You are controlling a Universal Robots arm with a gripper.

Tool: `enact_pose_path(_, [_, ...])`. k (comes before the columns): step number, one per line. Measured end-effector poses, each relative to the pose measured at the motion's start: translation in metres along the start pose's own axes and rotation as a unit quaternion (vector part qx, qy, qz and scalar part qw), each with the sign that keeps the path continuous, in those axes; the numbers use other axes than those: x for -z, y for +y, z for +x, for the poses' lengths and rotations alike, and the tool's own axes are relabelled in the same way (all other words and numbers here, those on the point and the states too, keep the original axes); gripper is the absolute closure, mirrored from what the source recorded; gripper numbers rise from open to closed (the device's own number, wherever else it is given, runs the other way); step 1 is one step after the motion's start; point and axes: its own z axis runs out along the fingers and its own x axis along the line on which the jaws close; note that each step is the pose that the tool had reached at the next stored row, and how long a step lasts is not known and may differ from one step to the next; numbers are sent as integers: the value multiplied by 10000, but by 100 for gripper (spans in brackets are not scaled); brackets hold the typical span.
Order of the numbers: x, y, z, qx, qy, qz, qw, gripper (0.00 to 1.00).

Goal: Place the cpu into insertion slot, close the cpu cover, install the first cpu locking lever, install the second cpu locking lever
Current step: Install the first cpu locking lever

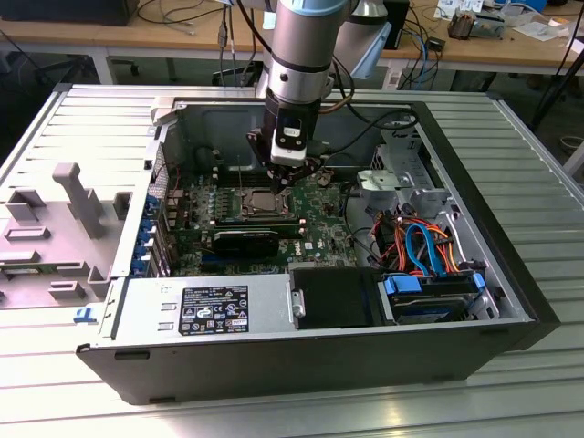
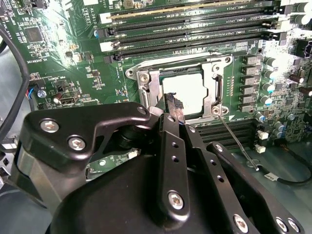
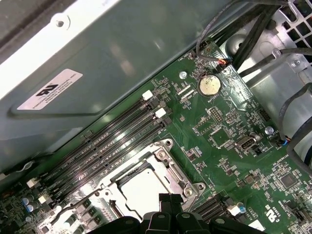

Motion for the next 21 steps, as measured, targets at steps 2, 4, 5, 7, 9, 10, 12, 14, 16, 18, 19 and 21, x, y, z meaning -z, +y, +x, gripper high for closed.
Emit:
enact_pose_path(2, [0, 0, 0, 8, -1, 0, 10000, 89])
enact_pose_path(4, [0, 0, 0, 17, -1, 1, 10000, 89])
enact_pose_path(5, [0, 0, 0, 21, -2, 1, 10000, 89])
enact_pose_path(7, [0, 0, 0, 29, -2, 2, 10000, 89])
enact_pose_path(9, [0, 0, 0, 39, -3, 2, 10000, 89])
enact_pose_path(10, [0, 0, 0, 46, -4, 3, 10000, 89])
enact_pose_path(12, [0, 0, 0, 56, -4, 3, 10000, 89])
enact_pose_path(14, [0, 0, 0, 65, -5, 4, 10000, 89])
enact_pose_path(16, [0, 0, 0, 74, -6, 4, 10000, 89])
enact_pose_path(18, [0, 0, 0, 82, -6, 5, 10000, 89])
enact_pose_path(19, [0, 0, 0, 86, -7, 5, 10000, 89])
enact_pose_path(21, [0, 0, 0, 94, -7, 5, 10000, 89])
